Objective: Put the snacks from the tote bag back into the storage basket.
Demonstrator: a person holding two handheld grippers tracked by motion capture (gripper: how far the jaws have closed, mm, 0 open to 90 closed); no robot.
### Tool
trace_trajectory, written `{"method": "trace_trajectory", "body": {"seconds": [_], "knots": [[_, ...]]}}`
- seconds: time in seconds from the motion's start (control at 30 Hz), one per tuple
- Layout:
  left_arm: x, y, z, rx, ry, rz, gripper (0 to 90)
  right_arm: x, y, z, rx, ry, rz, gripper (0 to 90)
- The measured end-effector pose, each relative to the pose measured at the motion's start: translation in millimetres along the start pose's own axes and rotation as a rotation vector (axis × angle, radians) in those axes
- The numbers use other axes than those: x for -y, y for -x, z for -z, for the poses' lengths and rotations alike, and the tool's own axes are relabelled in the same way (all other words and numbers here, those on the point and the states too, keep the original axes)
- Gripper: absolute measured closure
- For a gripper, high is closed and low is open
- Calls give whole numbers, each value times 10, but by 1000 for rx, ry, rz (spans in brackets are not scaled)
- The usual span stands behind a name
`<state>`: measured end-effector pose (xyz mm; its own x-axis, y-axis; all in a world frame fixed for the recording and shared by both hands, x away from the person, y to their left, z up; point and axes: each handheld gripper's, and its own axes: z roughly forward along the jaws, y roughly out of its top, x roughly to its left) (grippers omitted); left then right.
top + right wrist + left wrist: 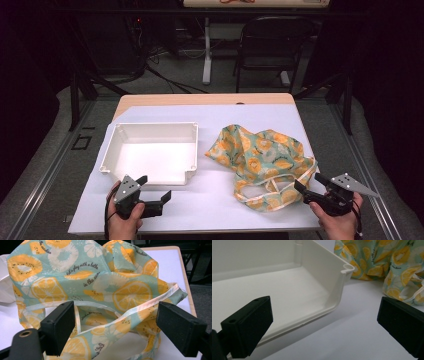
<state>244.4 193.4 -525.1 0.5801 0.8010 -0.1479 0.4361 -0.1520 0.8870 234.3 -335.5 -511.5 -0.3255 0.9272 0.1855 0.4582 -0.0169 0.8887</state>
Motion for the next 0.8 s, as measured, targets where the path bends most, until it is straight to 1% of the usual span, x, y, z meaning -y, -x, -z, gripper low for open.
{"method": "trace_trajectory", "body": {"seconds": [0.07,0.13,0.17,0.2,0.3,0.37,0.4,0.43,0.47,0.5,0.53,0.63,0.73,0.77,0.8], "knots": [[-17,54,-46,4,-2,-12,4,3,-10,-12,-2,6,-7,155],[-36,112,-106,17,-1,-18,8,3,-7,-13,4,-12,-6,156],[-42,130,-125,20,-6,-23,8,7,-13,-23,6,-8,-11,157],[-49,161,-160,31,-12,-30,9,8,-8,-26,8,-14,-5,157],[-63,259,-253,57,-24,-49,12,20,0,-54,30,-33,-25,163],[-83,331,-312,73,-28,-56,15,27,10,-68,37,-45,-34,186],[-96,367,-339,84,-27,-62,17,32,9,-79,44,-53,-43,208],[-111,408,-367,92,-26,-67,18,35,14,-86,33,-53,-44,229],[-129,450,-395,102,-26,-74,22,39,9,-98,40,-56,-49,246],[-149,489,-425,110,-26,-87,24,43,3,-106,45,-70,-50,287],[-164,520,-449,116,-24,-92,24,43,3,-106,45,-70,-50,287],[-235,645,-551,147,-18,-100,27,57,-1,-123,45,-79,-66,360],[-293,771,-653,172,-19,-120,28,73,14,-135,27,-94,-70,455],[-308,818,-686,179,-19,-125,35,83,14,-147,19,-84,-80,490],[-321,866,-715,183,-18,-130,62,86,45,-139,1,-101,-66,552]]}}
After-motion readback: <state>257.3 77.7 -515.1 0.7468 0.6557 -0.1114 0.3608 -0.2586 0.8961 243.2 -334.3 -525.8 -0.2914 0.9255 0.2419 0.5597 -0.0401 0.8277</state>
